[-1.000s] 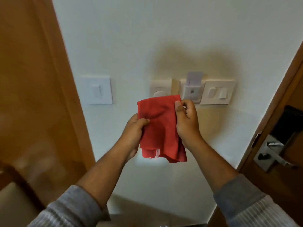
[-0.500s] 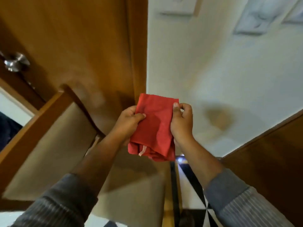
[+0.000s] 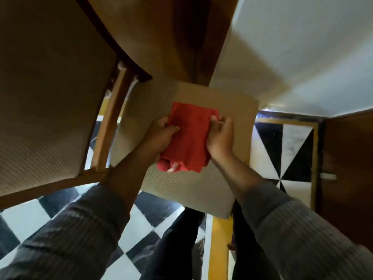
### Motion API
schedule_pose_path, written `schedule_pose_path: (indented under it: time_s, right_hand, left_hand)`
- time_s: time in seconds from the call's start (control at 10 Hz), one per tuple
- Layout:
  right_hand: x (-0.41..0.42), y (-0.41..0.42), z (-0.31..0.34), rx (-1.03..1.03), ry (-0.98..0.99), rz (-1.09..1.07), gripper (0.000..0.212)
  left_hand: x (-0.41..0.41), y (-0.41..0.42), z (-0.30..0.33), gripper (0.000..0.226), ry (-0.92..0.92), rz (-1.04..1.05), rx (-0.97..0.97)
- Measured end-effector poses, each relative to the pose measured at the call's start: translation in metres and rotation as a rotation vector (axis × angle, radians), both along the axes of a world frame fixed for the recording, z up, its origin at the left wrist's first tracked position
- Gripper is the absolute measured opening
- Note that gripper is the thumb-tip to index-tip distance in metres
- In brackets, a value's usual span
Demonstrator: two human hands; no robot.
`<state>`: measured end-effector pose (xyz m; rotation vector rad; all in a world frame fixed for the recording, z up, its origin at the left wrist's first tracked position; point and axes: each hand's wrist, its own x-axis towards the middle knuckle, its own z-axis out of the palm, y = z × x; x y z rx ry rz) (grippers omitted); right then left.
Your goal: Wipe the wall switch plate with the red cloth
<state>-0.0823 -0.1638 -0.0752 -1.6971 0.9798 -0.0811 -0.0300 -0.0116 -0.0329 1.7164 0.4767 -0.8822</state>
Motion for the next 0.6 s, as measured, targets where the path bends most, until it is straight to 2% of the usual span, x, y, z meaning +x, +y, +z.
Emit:
schedule_pose_path:
  time_s: [0.2,0.3,0.5,0.6]
  right_hand:
    - [0.007,-0.002,-0.053,-0.077,-0.004,0.108,0.006]
    - [0.000,-0.011,-0.061,-0.099,0.042,0.210,0.007]
    - [-0.001,-0.043,-0.027,-0.309,0.101,0.581,0.040]
    - [0.023,-0.069,0.012,-0.363,0.104,0.609,0.047]
  left_hand:
    - [0.004,0.007,-0.060,0.031,0.001,0.024,0.039]
    - [0.005,0.008,-0.068,0.038,-0.085,-0.075,0.166]
    - [0.005,0.000,-0.041,0.066,-0.287,-0.349,0.404]
    - [0.017,-0.014,-0.011,0.079,-0.400,-0.433,0.514]
